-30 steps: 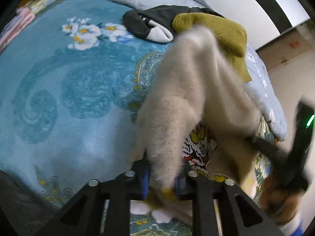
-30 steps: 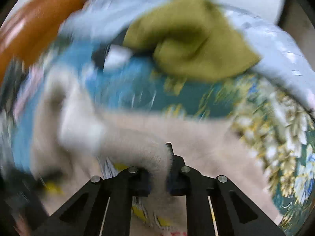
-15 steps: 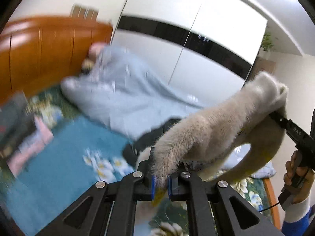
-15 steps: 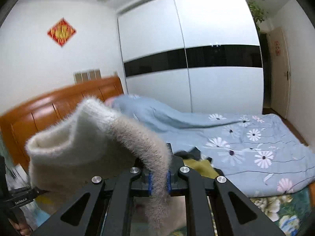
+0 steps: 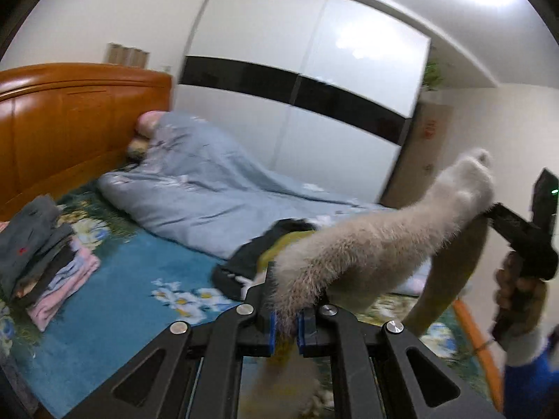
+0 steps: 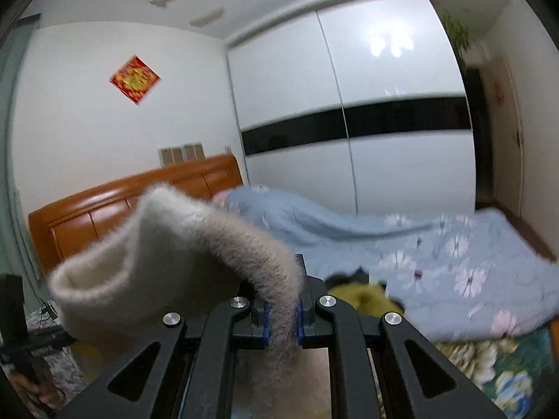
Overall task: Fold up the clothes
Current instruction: 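Grasp the sweater hem with the left gripper while the right gripper holds the other side, then lift and shake the sweater with both grippers, then lay it flat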
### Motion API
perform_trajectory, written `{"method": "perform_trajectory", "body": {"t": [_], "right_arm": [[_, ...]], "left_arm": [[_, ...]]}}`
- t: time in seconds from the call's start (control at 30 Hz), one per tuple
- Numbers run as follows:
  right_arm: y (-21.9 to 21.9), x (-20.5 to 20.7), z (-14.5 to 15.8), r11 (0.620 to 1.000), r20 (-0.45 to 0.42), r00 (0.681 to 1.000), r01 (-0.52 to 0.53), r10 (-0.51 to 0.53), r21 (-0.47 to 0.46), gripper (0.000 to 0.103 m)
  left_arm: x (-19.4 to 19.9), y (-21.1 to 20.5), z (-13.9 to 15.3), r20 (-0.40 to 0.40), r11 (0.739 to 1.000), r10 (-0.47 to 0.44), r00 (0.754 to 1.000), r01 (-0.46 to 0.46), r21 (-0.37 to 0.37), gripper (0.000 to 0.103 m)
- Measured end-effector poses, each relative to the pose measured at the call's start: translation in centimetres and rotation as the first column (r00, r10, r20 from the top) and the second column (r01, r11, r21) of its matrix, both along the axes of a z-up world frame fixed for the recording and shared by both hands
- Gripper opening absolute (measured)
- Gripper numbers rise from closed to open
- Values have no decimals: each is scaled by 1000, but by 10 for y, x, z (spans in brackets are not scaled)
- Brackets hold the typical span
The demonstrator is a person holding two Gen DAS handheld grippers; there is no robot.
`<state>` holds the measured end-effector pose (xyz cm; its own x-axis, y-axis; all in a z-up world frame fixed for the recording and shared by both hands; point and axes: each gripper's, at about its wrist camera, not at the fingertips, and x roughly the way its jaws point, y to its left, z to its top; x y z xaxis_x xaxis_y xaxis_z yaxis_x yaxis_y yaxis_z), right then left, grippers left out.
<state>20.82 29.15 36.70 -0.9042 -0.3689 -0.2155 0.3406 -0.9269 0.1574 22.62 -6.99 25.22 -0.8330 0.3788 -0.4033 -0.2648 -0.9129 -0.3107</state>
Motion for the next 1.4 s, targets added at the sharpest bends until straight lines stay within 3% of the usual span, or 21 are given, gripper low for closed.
{"method": "perform_trajectory", "body": {"t": [0.13,0.23,0.3,0.33,0.43,0.53,0.6,0.67,0.73,0.8,0.93,1.13,1.3,1.4], "right_arm": [[10,16,38,1000,-63,998,-12,12,9,11],[11,-11,27,999,54,998,-23,21,36,11],[8,-49,-11,995,215,976,-35,15,89,11],[8,-70,-38,994,309,951,-41,8,99,11],[13,-124,-140,998,551,835,-38,7,45,11],[15,-154,-236,999,676,736,-3,-27,43,11],[18,-167,-266,1000,719,695,16,-8,-5,11],[21,-180,-297,998,759,651,38,15,-52,11],[22,-193,-323,994,791,611,58,34,-88,11],[21,-211,-330,995,802,596,64,27,-81,11],[28,-238,-352,967,843,533,168,75,-192,11],[19,-275,-383,967,879,476,212,21,-138,11],[10,-303,-408,972,906,422,226,-33,-70,11],[2,-314,-421,976,915,396,219,-77,-13,11]], "left_arm": [[16,-4,61,-77,997,-58,995,53,-56,8],[-3,4,77,-84,984,-75,994,60,-166,9],[-32,12,53,3,975,-49,999,48,-216,9],[-49,15,33,59,972,-33,998,46,-231,9],[-103,22,-56,252,964,27,967,42,-263,9],[-136,35,-152,455,963,60,889,69,-261,9],[-148,44,-205,565,964,73,822,88,-253,9],[-153,50,-233,614,964,80,785,95,-247,9],[-159,50,-243,626,968,85,775,85,-237,9],[-173,44,-248,638,971,89,765,75,-225,9],[-210,39,-266,678,974,92,730,75,-213,9],[-266,42,-288,711,962,132,690,83,-259,10],[-303,34,-312,745,968,183,642,14,-250,11],[-307,36,-316,750,972,166,640,21,-233,13]]}}
